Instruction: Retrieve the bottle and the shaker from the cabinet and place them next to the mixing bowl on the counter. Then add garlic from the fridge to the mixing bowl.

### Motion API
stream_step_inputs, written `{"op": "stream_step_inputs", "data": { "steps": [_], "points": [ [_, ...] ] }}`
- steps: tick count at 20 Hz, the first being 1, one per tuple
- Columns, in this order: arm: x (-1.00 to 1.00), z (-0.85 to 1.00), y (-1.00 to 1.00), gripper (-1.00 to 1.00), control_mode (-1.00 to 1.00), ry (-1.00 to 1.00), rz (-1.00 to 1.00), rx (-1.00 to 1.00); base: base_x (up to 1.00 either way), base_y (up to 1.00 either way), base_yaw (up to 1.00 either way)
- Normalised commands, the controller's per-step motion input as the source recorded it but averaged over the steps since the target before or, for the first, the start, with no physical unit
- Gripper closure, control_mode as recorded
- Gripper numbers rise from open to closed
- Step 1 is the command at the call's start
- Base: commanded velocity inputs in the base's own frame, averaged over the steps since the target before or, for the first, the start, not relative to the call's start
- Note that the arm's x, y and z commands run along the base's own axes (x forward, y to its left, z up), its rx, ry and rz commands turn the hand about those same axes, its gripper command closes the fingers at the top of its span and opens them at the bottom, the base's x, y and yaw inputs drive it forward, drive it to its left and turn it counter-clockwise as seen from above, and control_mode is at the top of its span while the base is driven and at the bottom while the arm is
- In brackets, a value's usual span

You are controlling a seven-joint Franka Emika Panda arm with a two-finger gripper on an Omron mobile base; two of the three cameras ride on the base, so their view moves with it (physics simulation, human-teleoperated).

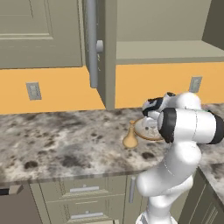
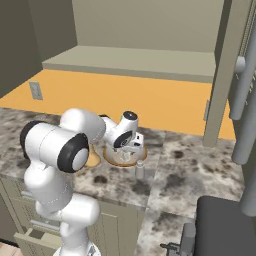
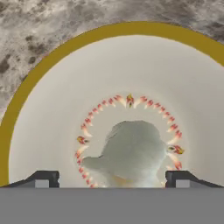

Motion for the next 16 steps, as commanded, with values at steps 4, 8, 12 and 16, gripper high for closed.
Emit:
{"op": "stream_step_inputs", "data": {
  "steps": [4,8,12,16],
  "points": [
    [-0.68,0.51,0.04,-1.0,-1.0,-0.15,0.05,0.0,0.0,0.0,0.0],
    [-0.93,0.59,0.1,-1.0,-1.0,-0.26,0.05,-0.01,0.0,0.0,0.0],
    [-0.94,0.75,0.55,-1.0,-1.0,-0.22,0.0,-0.14,0.0,0.0,0.0],
    [-0.94,0.89,0.71,-1.0,-1.0,-0.14,0.05,-0.27,0.0,0.0,0.0]
  ]
}}
